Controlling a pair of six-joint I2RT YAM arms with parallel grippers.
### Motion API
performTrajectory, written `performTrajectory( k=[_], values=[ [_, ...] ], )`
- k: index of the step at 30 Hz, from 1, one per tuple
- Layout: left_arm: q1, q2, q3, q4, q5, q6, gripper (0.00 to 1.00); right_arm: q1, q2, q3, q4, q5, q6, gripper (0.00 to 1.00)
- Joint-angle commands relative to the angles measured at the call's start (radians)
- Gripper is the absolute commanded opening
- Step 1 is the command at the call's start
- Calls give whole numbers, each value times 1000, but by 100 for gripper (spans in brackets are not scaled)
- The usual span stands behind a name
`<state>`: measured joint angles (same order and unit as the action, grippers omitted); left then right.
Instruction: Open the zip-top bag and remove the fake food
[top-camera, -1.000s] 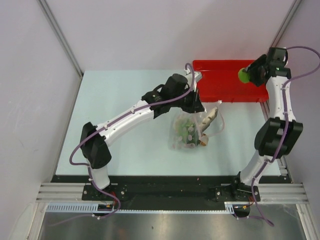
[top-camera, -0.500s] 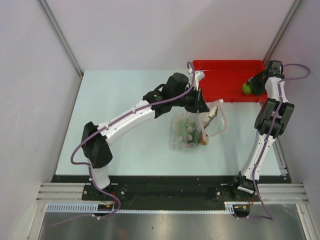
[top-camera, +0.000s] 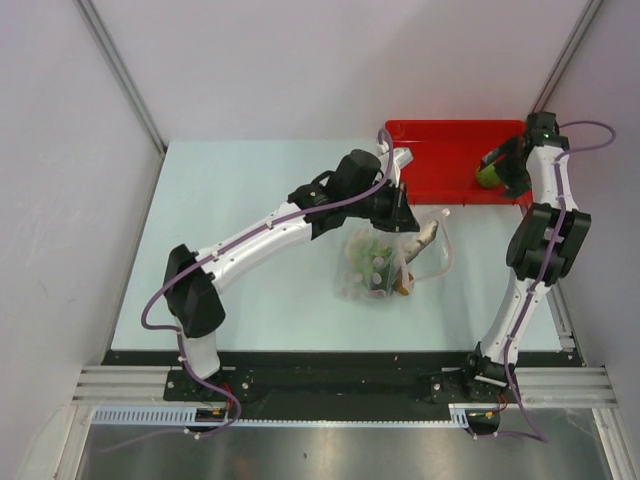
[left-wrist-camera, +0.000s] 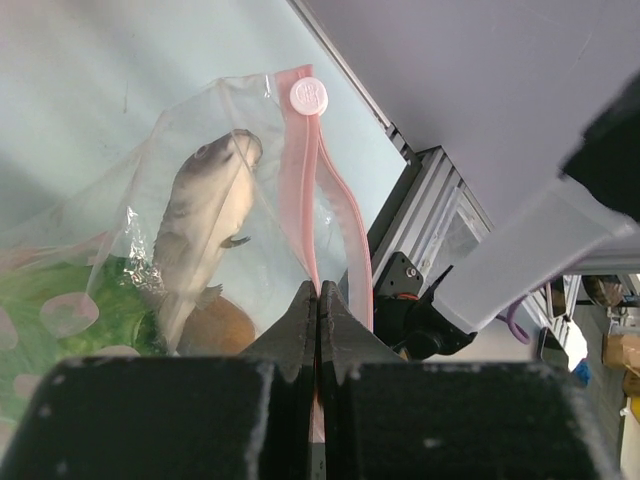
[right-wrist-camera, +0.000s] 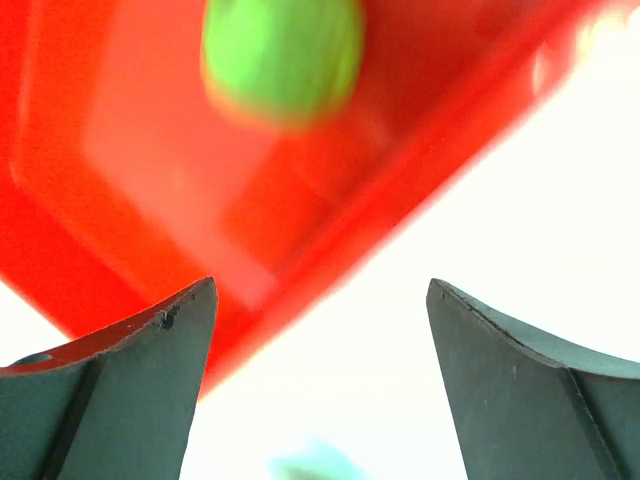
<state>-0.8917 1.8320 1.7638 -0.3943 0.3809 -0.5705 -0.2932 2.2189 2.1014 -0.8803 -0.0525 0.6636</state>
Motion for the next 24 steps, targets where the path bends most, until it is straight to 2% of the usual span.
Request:
performTrajectory(
  k=[1,3,8,10,15,18,21,24],
  values=[
    [-3,-20,11,26,27,0,0,91,-276,-174,-27,-1,-7,90],
    [-1,-19,14,23,26,-6,0,129,-362,-306,-29,-16,-24,90],
    [0,18,71,17,42,-29,0,225,-698,-593,-15,-24,-58,89],
    [0,30,112,5,47,-43,0,249,-811,-629,-63,-18,-61,89],
    [8,48,157,9,59,-48,0,287,-970,-698,-175,-18,-70,88],
    [14,67,201,-8,65,-57,0,289,-1067,-713,-206,-20,-73,83],
    [14,72,201,8,76,-84,0,290,-1133,-733,-194,-87,-81,75],
    [14,79,212,21,81,-98,0,368,-1177,-794,-110,-154,-81,63]
  ],
)
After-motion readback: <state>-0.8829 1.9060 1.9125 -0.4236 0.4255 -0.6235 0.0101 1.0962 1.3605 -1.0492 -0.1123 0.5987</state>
